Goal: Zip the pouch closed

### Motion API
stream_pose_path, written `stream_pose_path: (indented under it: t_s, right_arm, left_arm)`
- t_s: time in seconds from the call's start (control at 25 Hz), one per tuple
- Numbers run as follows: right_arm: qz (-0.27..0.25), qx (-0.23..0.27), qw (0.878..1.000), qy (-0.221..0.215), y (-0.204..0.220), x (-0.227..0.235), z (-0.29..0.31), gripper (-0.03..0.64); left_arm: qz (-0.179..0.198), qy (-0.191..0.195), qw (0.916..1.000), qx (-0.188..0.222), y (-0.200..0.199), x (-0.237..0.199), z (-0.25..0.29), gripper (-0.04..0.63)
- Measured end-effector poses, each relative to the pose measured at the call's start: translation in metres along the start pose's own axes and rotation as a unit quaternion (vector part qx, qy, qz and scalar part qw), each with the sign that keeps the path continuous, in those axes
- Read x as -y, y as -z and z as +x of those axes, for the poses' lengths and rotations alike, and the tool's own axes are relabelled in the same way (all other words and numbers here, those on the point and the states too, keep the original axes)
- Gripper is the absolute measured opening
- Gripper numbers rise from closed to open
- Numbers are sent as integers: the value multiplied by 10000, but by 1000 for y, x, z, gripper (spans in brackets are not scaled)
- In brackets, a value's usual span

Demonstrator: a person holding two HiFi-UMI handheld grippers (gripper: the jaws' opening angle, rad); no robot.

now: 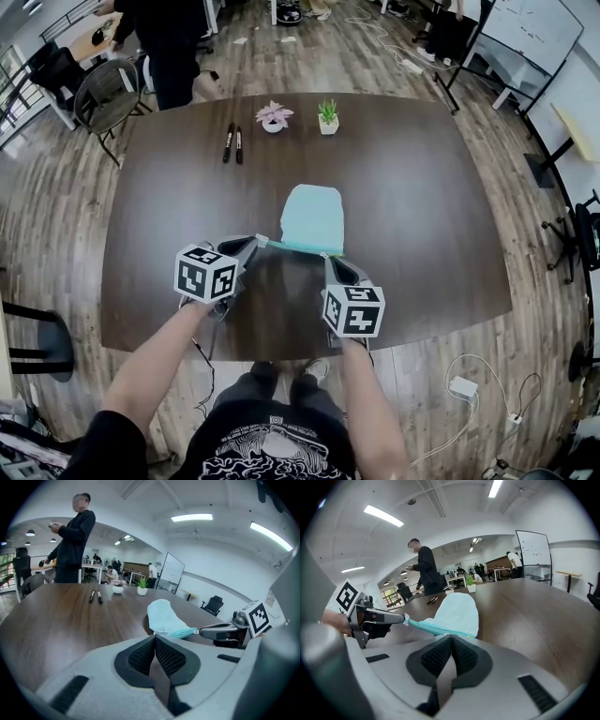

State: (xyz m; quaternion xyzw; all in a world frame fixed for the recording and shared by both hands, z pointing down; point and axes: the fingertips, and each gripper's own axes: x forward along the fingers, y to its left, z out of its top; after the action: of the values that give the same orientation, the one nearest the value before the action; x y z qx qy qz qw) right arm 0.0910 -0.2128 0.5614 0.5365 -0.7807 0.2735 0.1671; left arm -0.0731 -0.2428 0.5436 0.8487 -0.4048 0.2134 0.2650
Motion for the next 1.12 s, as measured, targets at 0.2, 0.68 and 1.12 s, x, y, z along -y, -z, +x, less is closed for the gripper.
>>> stream_pose_path:
  t_s: [0.2, 0.68, 1.12]
  right_arm:
    - [40, -17, 10000, 56, 1, 9, -3, 3]
    - [42, -32, 9999, 107, 2, 16, -3, 3]
    - [47, -7, 9999, 105, 1, 15, -5, 3]
  left_arm:
    - [-102, -112, 9999, -12, 1, -9, -1, 12]
    - [-109, -132, 9998, -44, 4, -13, -1, 12]
    - [-79, -181, 9998, -38, 2, -13, -3, 12]
